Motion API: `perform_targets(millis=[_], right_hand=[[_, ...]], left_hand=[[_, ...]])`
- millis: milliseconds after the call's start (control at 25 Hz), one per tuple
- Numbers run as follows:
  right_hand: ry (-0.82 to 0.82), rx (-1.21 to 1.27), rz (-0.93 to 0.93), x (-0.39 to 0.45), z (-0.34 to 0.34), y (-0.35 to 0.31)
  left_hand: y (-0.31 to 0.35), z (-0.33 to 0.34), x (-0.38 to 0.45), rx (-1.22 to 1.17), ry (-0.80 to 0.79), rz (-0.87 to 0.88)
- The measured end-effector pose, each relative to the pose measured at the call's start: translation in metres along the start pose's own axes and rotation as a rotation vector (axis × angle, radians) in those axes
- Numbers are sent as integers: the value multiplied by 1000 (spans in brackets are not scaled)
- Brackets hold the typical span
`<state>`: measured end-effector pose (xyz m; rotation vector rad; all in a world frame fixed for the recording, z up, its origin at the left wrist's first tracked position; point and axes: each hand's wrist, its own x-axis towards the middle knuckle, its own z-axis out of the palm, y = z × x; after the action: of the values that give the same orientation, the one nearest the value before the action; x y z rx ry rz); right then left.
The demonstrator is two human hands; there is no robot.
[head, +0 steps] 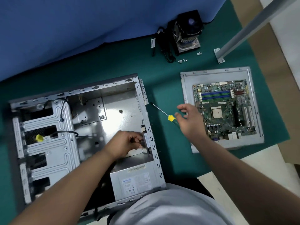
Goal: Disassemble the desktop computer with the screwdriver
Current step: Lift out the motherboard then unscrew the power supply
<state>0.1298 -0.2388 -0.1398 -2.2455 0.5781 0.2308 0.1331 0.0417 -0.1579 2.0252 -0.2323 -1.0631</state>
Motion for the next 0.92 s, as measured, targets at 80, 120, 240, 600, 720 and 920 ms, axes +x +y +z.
perform_targets(millis=[80, 120, 240, 600, 720, 920], right_hand=[[-31, 35, 17, -23, -5, -8], [-43, 63, 15, -32, -8, -14], [-56, 135, -67, -58, -15, -43], [-336, 78, -414, -106, 6, -156], [-301, 42, -406, -109, 5, -163], [-260, 95, -349, -97, -23, -167]], left_hand=[[-1, -10, -3, 9, 70, -82], [1, -15, -8, 2, 122, -110], [7, -24, -34, -101, 324, -112], [65, -29, -114, -534, 598, 180], [78, -28, -120, -566, 580, 175], [82, -34, -126, -505, 495, 96]])
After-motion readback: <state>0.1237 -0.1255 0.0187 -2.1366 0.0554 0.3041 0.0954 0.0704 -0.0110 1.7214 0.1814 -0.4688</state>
